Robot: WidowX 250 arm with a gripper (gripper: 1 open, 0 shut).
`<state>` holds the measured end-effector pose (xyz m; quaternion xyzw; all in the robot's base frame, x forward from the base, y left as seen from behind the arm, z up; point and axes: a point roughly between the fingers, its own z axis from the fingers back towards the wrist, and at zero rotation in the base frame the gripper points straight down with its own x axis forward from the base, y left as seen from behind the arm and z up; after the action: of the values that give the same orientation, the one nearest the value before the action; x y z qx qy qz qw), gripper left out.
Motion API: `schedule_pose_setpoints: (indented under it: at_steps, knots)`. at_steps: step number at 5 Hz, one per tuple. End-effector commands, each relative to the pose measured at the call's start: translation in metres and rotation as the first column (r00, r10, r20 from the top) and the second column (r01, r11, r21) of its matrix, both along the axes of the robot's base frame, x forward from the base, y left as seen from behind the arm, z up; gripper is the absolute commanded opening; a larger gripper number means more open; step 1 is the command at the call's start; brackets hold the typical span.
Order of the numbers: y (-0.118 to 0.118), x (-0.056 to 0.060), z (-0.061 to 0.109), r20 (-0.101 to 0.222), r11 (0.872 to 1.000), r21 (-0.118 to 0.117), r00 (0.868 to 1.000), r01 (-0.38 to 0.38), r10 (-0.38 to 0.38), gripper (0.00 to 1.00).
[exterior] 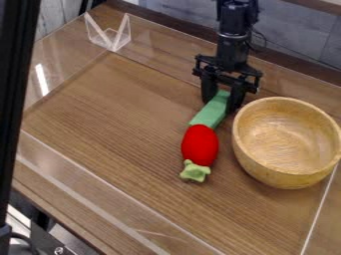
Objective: Put the green stick in the brown bowl
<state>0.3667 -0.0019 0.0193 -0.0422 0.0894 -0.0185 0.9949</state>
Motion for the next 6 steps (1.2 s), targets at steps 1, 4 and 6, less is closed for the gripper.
schedule_pose_setpoints:
  at_steps: [1,4,6]
  knots:
    - [0.006,0.007,0.002,0.026,1.000,-0.009,1.000,0.012,-0.012,0.00]
    - [0.005,0.010,0.003,0.024,0.999,-0.022,0.999,0.025,-0.025,0.00]
    - [0.003,0.008,0.022,0.025,1.000,0.004,1.000,0.011,-0.011,0.00]
